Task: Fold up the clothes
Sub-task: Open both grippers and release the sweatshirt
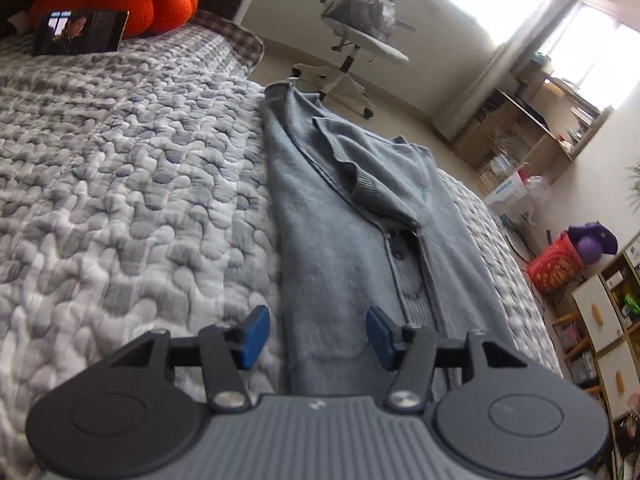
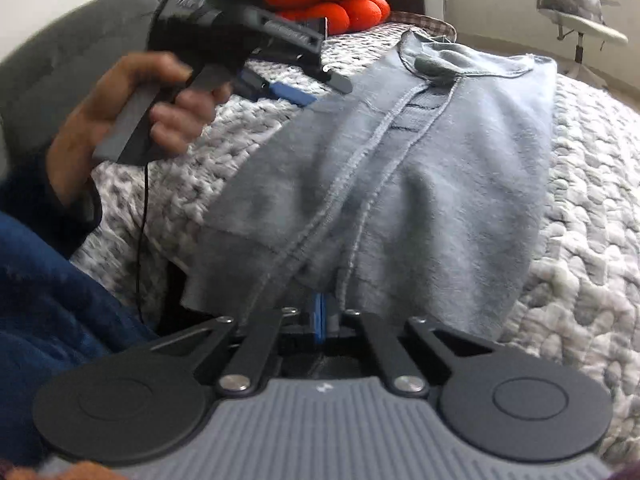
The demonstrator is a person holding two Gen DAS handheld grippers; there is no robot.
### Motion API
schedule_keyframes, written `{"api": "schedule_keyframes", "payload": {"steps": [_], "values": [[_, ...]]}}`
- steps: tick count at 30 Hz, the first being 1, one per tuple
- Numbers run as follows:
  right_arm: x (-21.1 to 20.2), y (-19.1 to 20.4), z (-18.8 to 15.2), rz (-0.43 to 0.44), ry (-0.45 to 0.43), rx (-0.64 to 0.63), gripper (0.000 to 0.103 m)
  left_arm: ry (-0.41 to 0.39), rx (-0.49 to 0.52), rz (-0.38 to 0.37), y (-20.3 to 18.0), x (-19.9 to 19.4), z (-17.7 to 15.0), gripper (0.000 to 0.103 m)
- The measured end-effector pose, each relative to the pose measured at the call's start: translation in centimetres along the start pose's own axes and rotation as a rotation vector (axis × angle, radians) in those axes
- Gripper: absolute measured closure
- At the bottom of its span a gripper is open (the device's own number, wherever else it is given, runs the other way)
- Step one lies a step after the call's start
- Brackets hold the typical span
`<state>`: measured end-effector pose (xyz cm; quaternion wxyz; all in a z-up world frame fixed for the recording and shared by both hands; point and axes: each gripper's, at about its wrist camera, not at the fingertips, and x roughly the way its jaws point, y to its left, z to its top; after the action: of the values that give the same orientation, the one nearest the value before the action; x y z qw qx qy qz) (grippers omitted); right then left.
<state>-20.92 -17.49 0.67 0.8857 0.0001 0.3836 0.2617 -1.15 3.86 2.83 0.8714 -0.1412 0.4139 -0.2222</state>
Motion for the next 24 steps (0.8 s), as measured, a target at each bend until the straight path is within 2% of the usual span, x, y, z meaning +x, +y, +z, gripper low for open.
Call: {"api": "schedule_keyframes", "payload": {"steps": [8,11,16,20,23,24], "values": [[-2.3,-0.5,-0.5,-0.059,-0.072,0.023,0.090,-0.038,0.053,0.039,0.0,-2.4,-2.8,0.045],[-1.6,-1.1,-1.3,-0.076,-0.024,0.048,0.089,-0.047,0.082,0.044,-0.1,-3.5,-4.0,0.045],[-1.1,-0.7,-1.9,-0.025,0.024,0.030,0.087,-0.047,0.134,0.078,-0.4,-4.4,-5.3,0.044],[-2.1,-1.1,-0.4,-0.011,-0.043,0.051,0.087,-0.045,0.125,0.085,-0.3,-5.0,-5.7,0.043],[-1.8,-0.8,1.6,-0.035,-0.089,0.021,0.087,-0.045,0.117,0.087,-0.6,-4.9,-5.9,0.036],[-1.4,-0.8,2.3,-0.040,-0.099,0.011,0.082,-0.046,0.118,0.092,-0.8,-4.8,-5.9,0.036]]}}
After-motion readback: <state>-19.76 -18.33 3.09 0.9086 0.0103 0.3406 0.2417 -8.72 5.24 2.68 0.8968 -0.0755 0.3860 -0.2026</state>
